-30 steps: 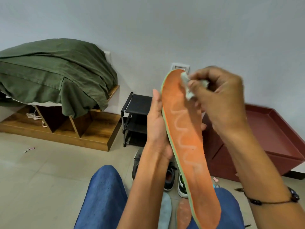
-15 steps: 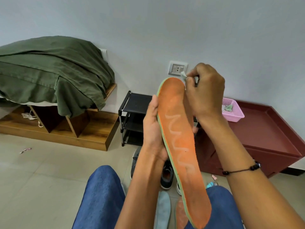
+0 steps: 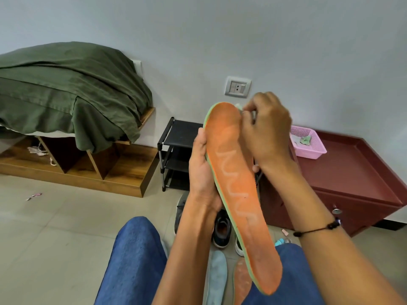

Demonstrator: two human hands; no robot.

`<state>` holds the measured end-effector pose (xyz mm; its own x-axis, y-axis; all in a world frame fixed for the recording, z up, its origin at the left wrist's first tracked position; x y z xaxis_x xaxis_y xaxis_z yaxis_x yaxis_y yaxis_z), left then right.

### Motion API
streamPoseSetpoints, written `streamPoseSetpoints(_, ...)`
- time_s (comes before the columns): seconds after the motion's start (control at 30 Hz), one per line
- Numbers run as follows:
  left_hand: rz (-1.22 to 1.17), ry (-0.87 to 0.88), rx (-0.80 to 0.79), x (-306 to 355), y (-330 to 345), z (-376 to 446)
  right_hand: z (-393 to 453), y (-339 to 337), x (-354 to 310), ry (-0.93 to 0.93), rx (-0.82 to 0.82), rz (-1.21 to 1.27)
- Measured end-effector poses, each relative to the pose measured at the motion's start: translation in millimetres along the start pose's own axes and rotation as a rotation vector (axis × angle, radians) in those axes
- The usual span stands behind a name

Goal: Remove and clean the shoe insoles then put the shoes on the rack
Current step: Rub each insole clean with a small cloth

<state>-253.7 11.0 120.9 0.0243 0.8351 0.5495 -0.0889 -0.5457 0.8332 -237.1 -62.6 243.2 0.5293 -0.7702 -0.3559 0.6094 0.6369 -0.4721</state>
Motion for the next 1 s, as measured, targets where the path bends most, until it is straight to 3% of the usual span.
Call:
streamPoseSetpoints(0.1, 0.049, -0.009, -0.013, 2.2, 1.0, 0.2, -2.1, -16.4, 12.7, 0.125, 0.042, 0.13)
streamPoseSetpoints(0.23, -0.03, 0.087, 0.042, 6.2, -8.5, 5.4, -32.8, -1.2, -47.0, 0.002, -0.129, 0.325)
streamPoseSetpoints(0.3, -0.023, 0.105, 0.04, 7.9, -7.2, 2.8, -41.6, 9.4, -57.5, -0.057, -0.178, 0.299)
streamPoseSetpoints(0.47, 0.058, 0.126, 0.154, 4.2, -19.4, 2.0, -34.3, 9.0, -46.0, -0.15, -0.081, 0.095)
streamPoseSetpoints(0.6, 0.088, 0.098, 0.121, -2.8, -17.3, 1.9, -14.8, -4.3, -6.1, 0.001, 0.033, -0.078)
streamPoseSetpoints(0.7, 0.02, 0.08, 0.098, 2.7, -15.6, 3.6, -12.9, -18.0, 7.5, 0.091, 0.079, 0.005)
streamPoseSetpoints(0.87, 0.001, 0.098, 0.035, 5.1, -16.2, 5.9, -32.8, -23.2, -43.8, -0.059, 0.083, 0.15)
streamPoseSetpoints(1.0, 0.047, 0.13, 0.052, 5.3, -15.7, 3.7, -35.8, 0.8, -59.2, -0.194, -0.036, 0.17)
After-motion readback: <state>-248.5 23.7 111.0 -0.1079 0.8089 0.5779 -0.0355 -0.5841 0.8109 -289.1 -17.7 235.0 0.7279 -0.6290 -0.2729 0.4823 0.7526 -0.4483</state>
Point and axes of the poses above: each hand's wrist, its own z-axis towards the middle knuckle, its own y-axis out of the palm, x = y × z, the point moved 10 cm from there along z, towards the middle knuckle, and after that the axes turned 3 degrees about z, right-handed, at the moved point
